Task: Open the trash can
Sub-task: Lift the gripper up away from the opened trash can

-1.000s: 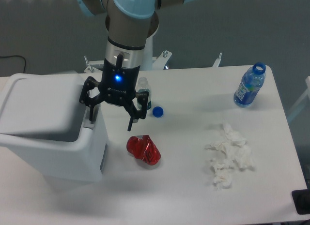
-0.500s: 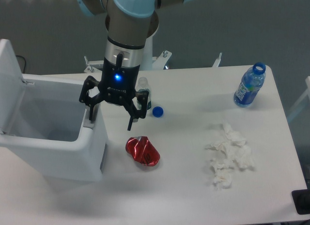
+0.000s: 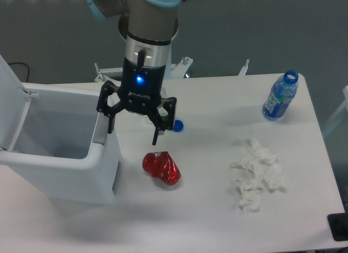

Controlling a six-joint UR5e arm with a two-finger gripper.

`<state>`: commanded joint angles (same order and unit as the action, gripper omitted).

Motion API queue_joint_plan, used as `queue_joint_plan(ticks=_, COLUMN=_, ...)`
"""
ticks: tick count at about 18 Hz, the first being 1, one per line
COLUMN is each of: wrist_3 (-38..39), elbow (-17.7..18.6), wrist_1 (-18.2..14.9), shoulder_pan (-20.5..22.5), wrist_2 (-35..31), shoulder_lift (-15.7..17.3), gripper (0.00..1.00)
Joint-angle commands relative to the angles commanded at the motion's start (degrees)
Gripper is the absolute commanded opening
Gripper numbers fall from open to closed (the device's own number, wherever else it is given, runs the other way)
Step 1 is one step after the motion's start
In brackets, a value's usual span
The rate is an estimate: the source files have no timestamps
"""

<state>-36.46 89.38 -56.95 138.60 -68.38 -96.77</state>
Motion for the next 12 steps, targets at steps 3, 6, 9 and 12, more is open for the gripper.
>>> queue_joint_plan(ticks=3, wrist_3=-7.11, elbow=0.00, wrist_1=0.00, shoulder_pan=1.85, wrist_2=-2.97, shoulder_lift=-0.44, gripper=1.00)
queue_joint_plan(ticks=6, wrist_3=-15.72, elbow=0.09, wrist_1=0.00, shoulder_pan=2.12, wrist_2=-7.28, shoulder_lift=-1.58, gripper=1.00)
queue_joint_plan(ticks=9, wrist_3=-20.48, elbow=0.09, wrist_1=0.00, shoulder_pan=2.20, wrist_2=-10.36, shoulder_lift=-2.46, gripper=1.00)
queue_joint_plan(ticks=12, wrist_3=-21.55, elbow=-0.09, wrist_1=0.00, shoulder_pan=2.73, wrist_2=-11.25, shoulder_lift=-3.34, gripper=1.00)
